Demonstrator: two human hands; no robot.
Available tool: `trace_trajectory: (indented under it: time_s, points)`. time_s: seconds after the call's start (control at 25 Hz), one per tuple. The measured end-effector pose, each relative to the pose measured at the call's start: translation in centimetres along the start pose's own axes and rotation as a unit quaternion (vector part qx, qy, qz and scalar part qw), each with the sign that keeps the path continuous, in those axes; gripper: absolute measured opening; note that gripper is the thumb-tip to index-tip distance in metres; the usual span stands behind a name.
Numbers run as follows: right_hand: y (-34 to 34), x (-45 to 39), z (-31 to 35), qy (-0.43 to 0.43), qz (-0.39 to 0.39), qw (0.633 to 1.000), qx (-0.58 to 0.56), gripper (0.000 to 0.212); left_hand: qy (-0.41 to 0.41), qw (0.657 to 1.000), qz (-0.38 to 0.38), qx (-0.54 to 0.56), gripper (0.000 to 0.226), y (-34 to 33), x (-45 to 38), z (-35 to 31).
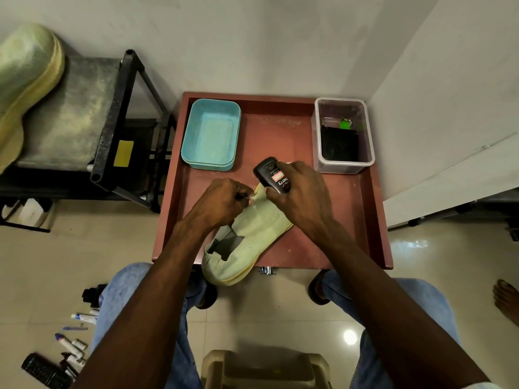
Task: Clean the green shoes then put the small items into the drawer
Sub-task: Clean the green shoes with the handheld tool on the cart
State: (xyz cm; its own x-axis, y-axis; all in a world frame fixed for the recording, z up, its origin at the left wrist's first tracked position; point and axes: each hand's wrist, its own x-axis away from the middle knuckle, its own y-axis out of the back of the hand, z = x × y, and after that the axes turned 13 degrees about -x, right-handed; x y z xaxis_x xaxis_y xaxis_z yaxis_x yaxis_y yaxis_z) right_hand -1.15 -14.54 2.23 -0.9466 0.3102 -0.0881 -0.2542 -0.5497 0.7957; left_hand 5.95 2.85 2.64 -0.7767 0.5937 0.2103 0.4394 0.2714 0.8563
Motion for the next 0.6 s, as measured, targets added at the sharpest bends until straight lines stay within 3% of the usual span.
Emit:
trace_trajectory:
  time_s: [0.2,0.36,0.52,0.6]
  points:
    - [0.7,-0.8,-1.5,-0.120,-0.096,0.986,0.058,0.058,0.021,1.000,0.000,0.003,0.021,0.0,0.0,0.1]
    - [-0.2,0.6,-0.1,-0.019,0.030,0.999,-0.020,0.063,0.066,0.998,-0.011,-0.009,0.015,-0.4,0.3,0.8]
    - [1.6,1.1,-1.2,-0.099,0.013,0.994,-0.040,0.063,0.133,0.989,-0.068,0.013,0.017,-0.9,1.3,0.1]
    - [1.7,3.7,-0.3,-0.076,0.074,0.994,-0.028,0.063,0.177,0.979,-0.093,0.045,0.011,-1.3,2.6,-0.6]
